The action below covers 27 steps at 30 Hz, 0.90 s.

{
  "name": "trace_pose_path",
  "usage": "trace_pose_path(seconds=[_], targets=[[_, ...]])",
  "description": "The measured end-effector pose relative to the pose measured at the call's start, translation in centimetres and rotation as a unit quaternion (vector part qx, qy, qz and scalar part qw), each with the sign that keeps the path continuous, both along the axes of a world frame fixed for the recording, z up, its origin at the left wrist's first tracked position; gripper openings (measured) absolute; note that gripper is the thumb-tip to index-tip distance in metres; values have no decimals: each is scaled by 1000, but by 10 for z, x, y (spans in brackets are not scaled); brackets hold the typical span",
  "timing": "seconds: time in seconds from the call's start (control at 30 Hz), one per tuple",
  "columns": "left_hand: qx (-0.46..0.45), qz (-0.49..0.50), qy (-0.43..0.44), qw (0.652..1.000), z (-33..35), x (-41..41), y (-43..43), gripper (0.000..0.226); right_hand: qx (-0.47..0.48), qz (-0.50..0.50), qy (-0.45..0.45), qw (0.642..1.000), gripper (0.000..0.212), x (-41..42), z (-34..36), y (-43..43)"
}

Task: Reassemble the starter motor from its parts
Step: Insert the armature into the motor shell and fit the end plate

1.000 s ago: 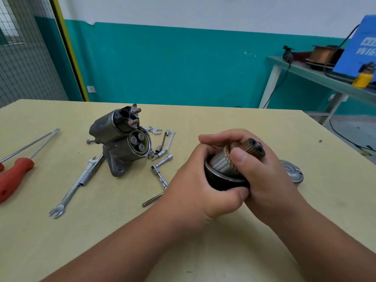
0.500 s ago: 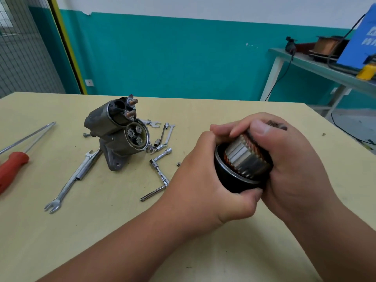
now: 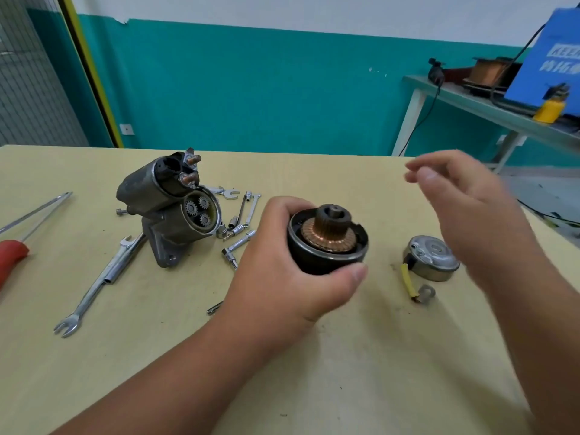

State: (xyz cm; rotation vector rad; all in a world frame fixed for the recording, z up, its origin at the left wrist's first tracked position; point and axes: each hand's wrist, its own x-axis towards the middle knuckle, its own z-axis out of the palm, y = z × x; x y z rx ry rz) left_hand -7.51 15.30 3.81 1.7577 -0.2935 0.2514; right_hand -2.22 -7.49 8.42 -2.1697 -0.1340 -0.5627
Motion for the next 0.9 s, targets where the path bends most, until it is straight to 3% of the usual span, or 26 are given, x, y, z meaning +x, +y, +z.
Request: trace_pose_path(seconds=[0.07,0.17,0.27,0.5,0.63,0.73,0.8,0.9], targets=[[-27,6,31,999,-2,5,3,66,-111,-48,168,978,32,13,1,-22],[-48,15,55,997,-7,11,2,69,-262,-29,368,892,74,20,-10,-36],[-43,19,68,997,-12,13,2,68,-327,-20,372,868,85,25,-21,-31],[8,23,61,998,-15,8,-2,64,-240,-9,291,926,52,29,-28,-37],[4,16,67,998,-15,10,-1,62,-72,-10,177,982,30,32,-25,-40],[-5,9,75,997,-16,10,0,62,131,30,109,985,22,32,-18,-39],[-6,6,81,997,-16,10,0,63,311,103,95,940,20,30,-16,-35],[-16,3,87,996,-16,10,0,66,546,196,136,803,26,25,-16,-25]])
